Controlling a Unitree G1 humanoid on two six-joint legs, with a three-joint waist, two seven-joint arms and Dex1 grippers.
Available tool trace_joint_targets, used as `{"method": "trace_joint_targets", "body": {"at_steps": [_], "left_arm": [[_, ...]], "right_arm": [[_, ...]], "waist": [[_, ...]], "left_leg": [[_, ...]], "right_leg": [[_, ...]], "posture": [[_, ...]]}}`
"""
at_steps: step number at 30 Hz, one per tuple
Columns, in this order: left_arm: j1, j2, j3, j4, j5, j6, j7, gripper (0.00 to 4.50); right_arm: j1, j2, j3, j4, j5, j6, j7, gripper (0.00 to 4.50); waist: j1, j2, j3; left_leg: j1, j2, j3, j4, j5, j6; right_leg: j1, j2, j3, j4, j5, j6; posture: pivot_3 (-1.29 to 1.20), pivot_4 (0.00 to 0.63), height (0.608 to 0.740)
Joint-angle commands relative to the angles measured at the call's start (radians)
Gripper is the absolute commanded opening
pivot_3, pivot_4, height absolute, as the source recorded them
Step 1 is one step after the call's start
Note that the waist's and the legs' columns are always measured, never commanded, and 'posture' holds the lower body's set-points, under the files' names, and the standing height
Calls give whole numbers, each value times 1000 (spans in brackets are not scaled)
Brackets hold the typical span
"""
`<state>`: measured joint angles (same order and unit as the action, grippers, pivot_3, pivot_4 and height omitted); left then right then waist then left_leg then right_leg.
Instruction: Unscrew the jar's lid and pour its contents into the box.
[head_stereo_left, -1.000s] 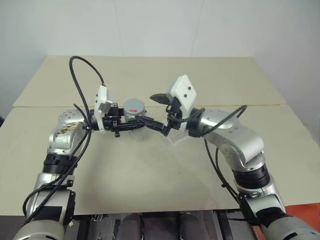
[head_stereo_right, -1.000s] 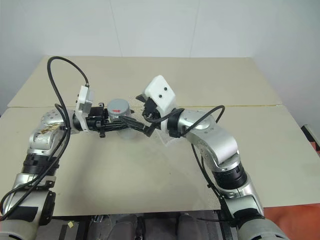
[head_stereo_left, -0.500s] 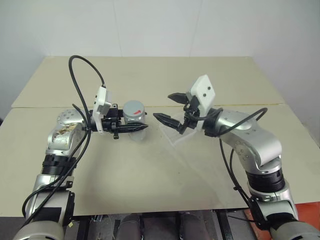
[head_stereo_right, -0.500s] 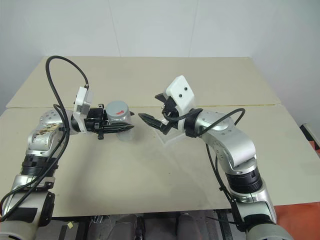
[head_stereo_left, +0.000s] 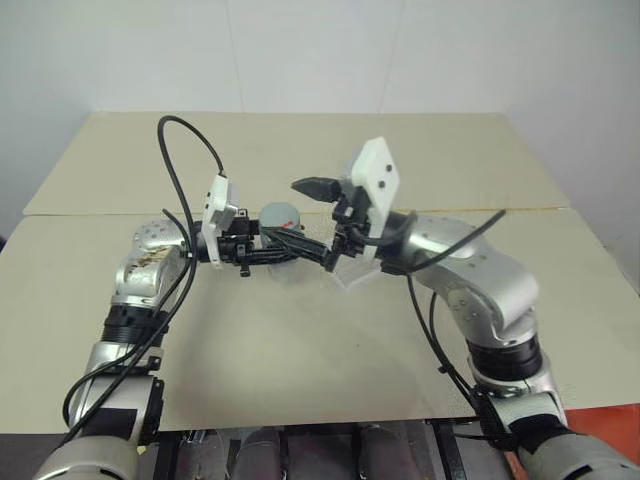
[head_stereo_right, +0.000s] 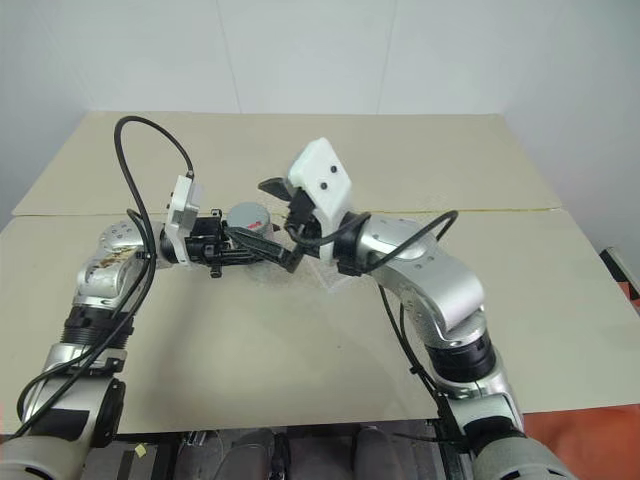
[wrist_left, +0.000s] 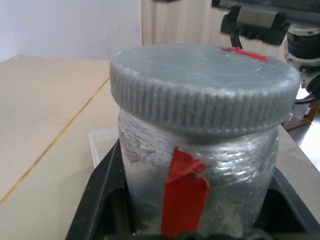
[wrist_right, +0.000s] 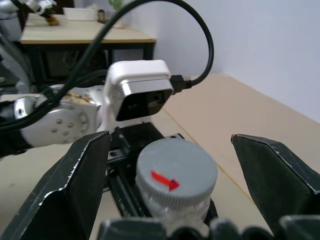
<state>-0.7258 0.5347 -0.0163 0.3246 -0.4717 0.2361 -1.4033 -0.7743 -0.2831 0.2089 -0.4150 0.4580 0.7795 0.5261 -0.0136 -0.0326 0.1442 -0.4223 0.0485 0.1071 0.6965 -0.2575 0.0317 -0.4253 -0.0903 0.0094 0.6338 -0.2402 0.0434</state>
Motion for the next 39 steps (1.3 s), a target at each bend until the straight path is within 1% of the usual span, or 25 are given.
{"method": "trace_joint_targets", "body": {"at_steps": [1, 6, 8, 13, 21, 29, 39], "left_arm": [[-24, -2, 7, -13, 3, -20, -10, 1956], [-19, 3, 10, -16, 1, -21, -9, 1956], [-17, 4, 12, -19, 0, -21, -8, 1956], [-8, 10, 16, -28, -3, -20, -6, 1956], [3, 23, 24, -40, -10, -14, -2, 1956], [3, 31, 24, -47, -15, -11, -1, 1956], [7, 40, 24, -57, -19, -6, -1, 1956]], "right_arm": [[-43, 34, 33, 13, -44, -22, -30, 4461], [-68, 84, 60, 70, -94, -29, -61, 4461], [-79, 107, 53, 93, -115, -15, -94, 4461], [-75, 112, 28, 108, -126, -10, -103, 4461], [-17, 42, -2, 50, -111, 15, -74, 4461], [9, -26, -32, 16, -85, 19, -50, 4461], [32, -72, -57, -1, -56, -1, -33, 4461]], "waist": [[0, 0, 0], [-1, 0, 0], [-1, 0, 0], [0, 0, 0], [-1, 0, 0], [-1, 0, 0], [0, 0, 0]], "left_leg": [[0, 0, 0, 0, 0, 0], [0, 0, 0, 0, 0, 0], [0, 0, 0, 0, 0, 0], [0, 0, 0, 0, 0, -1], [0, 0, 0, 0, 0, 0], [0, 0, 0, 0, 0, 1], [0, 0, 0, 0, -1, 1]], "right_leg": [[0, 0, 0, 0, 0, 0], [0, 0, 0, 0, 0, 0], [0, 0, 0, 0, 0, 0], [0, 0, 0, 0, 0, 0], [0, 0, 0, 0, 0, 0], [0, 0, 0, 0, 0, 0], [0, 0, 0, 0, 0, 0]], "posture": [[0, 150, 740], [0, 150, 740], [0, 150, 740], [0, 150, 740], [0, 150, 740], [0, 150, 740], [0, 150, 740]]}}
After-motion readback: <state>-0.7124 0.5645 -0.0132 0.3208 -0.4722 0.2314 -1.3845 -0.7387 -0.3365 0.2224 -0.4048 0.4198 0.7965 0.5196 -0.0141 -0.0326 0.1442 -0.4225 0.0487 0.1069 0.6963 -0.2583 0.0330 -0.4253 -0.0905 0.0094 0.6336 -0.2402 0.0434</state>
